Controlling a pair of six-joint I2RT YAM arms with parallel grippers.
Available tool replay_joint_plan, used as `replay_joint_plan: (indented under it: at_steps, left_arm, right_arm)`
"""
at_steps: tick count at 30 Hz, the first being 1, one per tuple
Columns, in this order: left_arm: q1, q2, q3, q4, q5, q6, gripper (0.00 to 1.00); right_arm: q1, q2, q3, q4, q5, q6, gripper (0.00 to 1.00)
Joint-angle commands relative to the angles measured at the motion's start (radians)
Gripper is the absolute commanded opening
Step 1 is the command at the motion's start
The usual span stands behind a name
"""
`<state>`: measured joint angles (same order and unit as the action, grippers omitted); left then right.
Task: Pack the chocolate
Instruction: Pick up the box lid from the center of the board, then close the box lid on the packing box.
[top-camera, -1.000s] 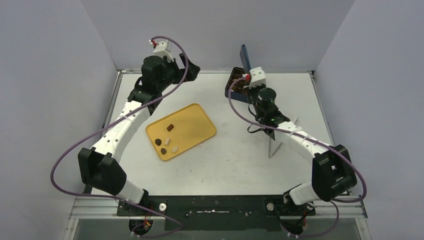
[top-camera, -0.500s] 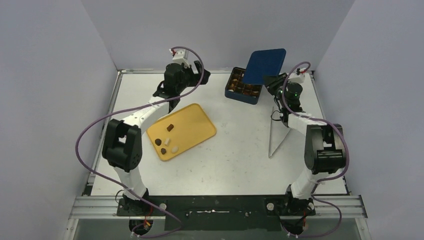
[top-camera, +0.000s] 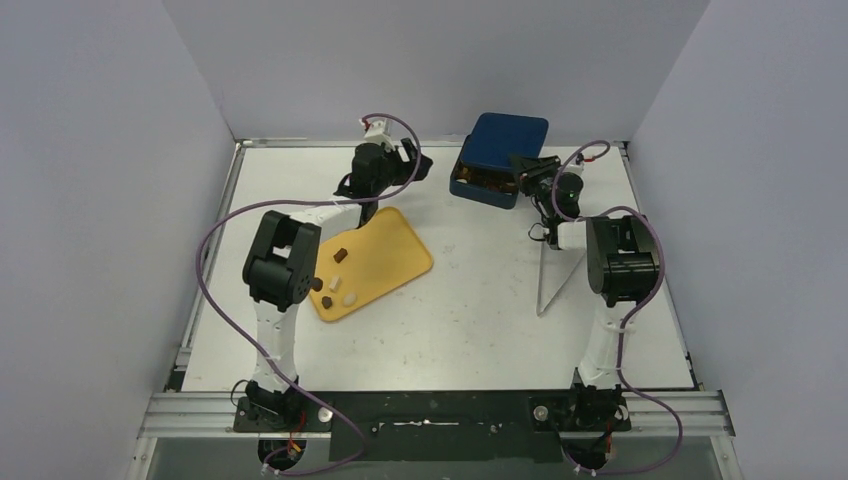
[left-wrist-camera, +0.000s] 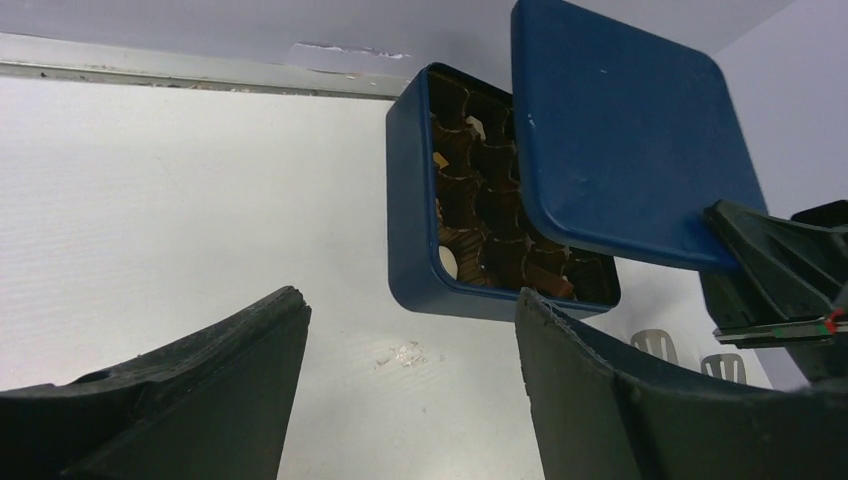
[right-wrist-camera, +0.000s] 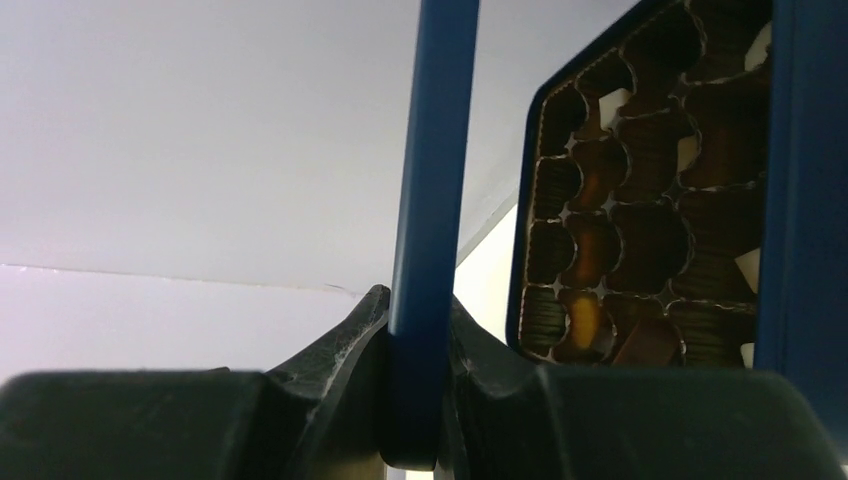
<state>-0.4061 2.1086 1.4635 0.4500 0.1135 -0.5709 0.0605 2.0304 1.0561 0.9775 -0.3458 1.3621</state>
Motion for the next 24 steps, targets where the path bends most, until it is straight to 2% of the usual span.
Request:
replay_joint_plan:
  at_steps: [1, 11, 19, 24]
  left_arm:
    - [-0.006, 0.033, 0.076, 0.132, 0.026, -0.023, 0.72]
    - [-0.034, 0.156, 0.152, 0.188, 0.034, -0.042, 0.64]
    - [-0.054, 0.246, 0.227, 0.188, 0.043, -0.032, 0.63]
    - [-0.056, 0.294, 0.266, 0.187, 0.041, -0.023, 0.62]
  right_arm:
    - [0.012, 0.052, 0.072, 0.119, -0.016, 0.081, 0.12]
    - [0.017, 0.102, 0.107, -0.061, -0.055, 0.045, 0.15]
    - [0.005, 0.105, 0.075, -0.137, -0.099, 0.002, 0.17]
    - [0.003, 0.089, 0.057, -0.141, -0.076, -0.012, 0.18]
